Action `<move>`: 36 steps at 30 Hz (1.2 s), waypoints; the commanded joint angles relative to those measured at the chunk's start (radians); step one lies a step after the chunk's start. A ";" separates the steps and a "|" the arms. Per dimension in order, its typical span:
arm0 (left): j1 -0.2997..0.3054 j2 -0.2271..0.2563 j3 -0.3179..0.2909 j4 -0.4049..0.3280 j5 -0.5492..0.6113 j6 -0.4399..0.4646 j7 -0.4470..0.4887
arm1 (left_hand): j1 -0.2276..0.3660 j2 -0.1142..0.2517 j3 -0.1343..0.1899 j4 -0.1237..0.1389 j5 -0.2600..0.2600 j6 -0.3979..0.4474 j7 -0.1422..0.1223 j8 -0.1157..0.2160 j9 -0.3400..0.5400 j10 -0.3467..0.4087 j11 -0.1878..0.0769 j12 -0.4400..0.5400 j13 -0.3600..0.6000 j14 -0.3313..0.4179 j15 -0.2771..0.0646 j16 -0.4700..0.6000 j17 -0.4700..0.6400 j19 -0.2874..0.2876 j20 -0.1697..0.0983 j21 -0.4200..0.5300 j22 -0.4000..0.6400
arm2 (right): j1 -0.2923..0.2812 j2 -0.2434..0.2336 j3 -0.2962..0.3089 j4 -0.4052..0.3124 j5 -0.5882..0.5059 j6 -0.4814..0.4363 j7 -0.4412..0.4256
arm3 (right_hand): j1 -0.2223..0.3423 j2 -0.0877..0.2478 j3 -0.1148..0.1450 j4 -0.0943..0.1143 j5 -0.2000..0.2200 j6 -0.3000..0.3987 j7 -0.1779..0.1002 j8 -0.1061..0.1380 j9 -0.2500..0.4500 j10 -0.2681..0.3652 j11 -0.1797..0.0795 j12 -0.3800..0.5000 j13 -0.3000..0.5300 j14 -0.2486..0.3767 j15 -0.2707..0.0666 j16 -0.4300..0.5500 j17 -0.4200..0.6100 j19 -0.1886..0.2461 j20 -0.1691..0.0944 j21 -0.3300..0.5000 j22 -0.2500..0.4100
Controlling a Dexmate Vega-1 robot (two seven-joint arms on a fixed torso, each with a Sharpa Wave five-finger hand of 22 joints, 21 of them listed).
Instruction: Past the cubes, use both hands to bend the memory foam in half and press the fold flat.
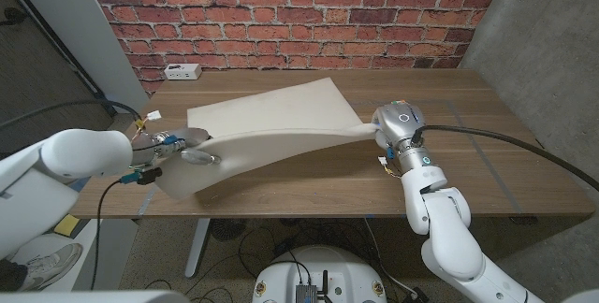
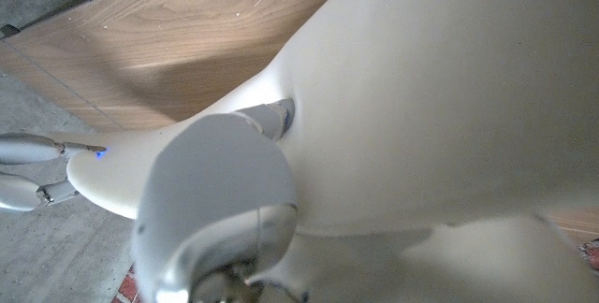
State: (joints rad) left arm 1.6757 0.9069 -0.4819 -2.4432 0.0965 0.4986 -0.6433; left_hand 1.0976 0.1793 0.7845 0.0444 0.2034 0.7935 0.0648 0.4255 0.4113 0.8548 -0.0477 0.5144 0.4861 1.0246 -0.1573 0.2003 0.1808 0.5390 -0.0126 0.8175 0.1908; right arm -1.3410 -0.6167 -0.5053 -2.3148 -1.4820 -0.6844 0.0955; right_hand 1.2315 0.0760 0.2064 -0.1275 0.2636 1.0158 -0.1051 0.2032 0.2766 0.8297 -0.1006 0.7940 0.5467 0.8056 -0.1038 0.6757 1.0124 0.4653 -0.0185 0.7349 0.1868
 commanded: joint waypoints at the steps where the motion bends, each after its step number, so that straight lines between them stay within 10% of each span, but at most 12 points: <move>1: -0.052 -0.041 0.006 0.117 -0.188 -0.181 0.025 | -0.006 0.009 0.015 0.008 0.001 0.051 0.040 0.005 0.008 0.139 -0.063 0.110 0.006 0.011 -0.001 0.008 0.000 0.000 -0.001 0.010 0.001 | 0.015 -0.019 -0.005 0.034 0.008 0.027 -0.014 | -0.145 -0.107 -0.047 0.033 0.073 -0.228 -0.051 -0.027 -0.043 -0.239 -0.001 -0.161 -0.099 -0.145 -0.112 -0.226 -0.171 -0.072 0.045 -0.047 -0.006; 9: -0.062 0.000 0.016 0.152 -0.270 -0.223 0.011 | -0.008 0.009 0.017 0.006 0.001 0.053 0.041 0.006 0.014 0.140 -0.062 0.112 0.012 0.017 -0.004 0.009 0.000 0.001 -0.003 0.016 0.001 | 0.028 -0.022 -0.014 0.043 0.018 0.035 -0.002 | -0.254 -0.162 -0.118 0.073 0.162 -0.554 -0.083 -0.027 -0.069 -0.456 -0.014 -0.365 -0.196 -0.303 -0.105 -0.409 -0.332 -0.125 0.071 -0.112 -0.005; 11: -0.060 0.019 0.019 0.145 -0.272 -0.208 0.010 | -0.009 0.009 0.017 0.006 0.000 0.053 0.042 0.006 0.015 0.138 -0.060 0.112 0.014 0.019 -0.001 0.009 0.001 0.001 -0.003 0.017 0.001 | 0.022 -0.029 -0.012 0.053 0.046 0.052 -0.083 | -0.242 -0.141 -0.111 0.073 0.174 -0.495 -0.072 0.004 -0.070 -0.408 -0.019 -0.361 -0.205 -0.275 -0.107 -0.405 -0.345 -0.112 0.071 -0.113 -0.006; 15: -0.046 0.045 0.020 0.120 -0.244 -0.155 0.034 | -0.010 0.009 0.018 0.005 0.000 0.053 0.040 0.005 0.016 0.138 -0.059 0.112 0.014 0.016 -0.001 0.008 0.001 0.001 -0.003 0.019 0.001 | 0.019 -0.043 -0.014 0.079 0.081 0.079 -0.240 | -0.118 0.000 -0.034 0.028 0.184 -0.161 -0.084 0.099 -0.079 -0.140 -0.057 -0.308 -0.237 -0.093 -0.128 -0.345 -0.352 -0.040 0.018 -0.108 -0.006; 21: -0.024 0.086 0.007 0.081 -0.207 -0.081 0.027 | -0.012 0.009 0.020 0.004 0.000 0.052 0.039 0.002 0.016 0.138 -0.059 0.111 0.015 0.012 -0.002 0.006 0.001 -0.002 -0.004 0.023 0.000 | 0.005 -0.049 -0.006 0.074 0.127 0.069 -0.332 | -0.100 0.086 -0.023 0.029 0.106 -0.001 -0.087 0.134 -0.075 0.004 -0.063 -0.261 -0.223 -0.023 -0.126 -0.296 -0.308 -0.029 -0.041 -0.103 -0.001; 36: 0.042 0.040 -0.072 -0.035 -0.093 0.004 0.020 | -0.019 0.011 0.024 0.004 -0.001 0.037 0.038 -0.018 0.008 0.122 -0.060 0.091 -0.002 -0.006 0.002 -0.001 0.001 -0.015 0.000 0.031 -0.001 | -0.089 0.021 -0.003 -0.122 -0.142 -0.048 0.235 | -0.064 0.075 -0.021 0.001 0.060 0.069 -0.078 0.131 -0.080 -0.016 -0.082 -0.276 -0.207 -0.066 -0.130 -0.327 -0.306 -0.055 -0.056 -0.105 0.002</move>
State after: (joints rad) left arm 1.6694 0.9865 -0.5046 -2.3991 -0.0818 0.4525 -0.6345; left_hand 1.0905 0.1728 0.7918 0.0375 0.1997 0.8076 0.0793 0.4125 0.4170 0.8670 -0.0342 0.5191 0.4864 1.0252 -0.1551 0.2003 0.1804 0.5279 -0.0127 0.8435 0.1909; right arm -1.3616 -0.6543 -0.5181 -2.3310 -1.4712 -0.6827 -0.0223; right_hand 1.1559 0.1529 0.1853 -0.1228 0.3286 1.0760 -0.1807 0.3362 0.1960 0.8123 -0.1788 0.5212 0.3369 0.7373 -0.0752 0.3474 0.7012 0.4159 -0.0446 0.6273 0.1840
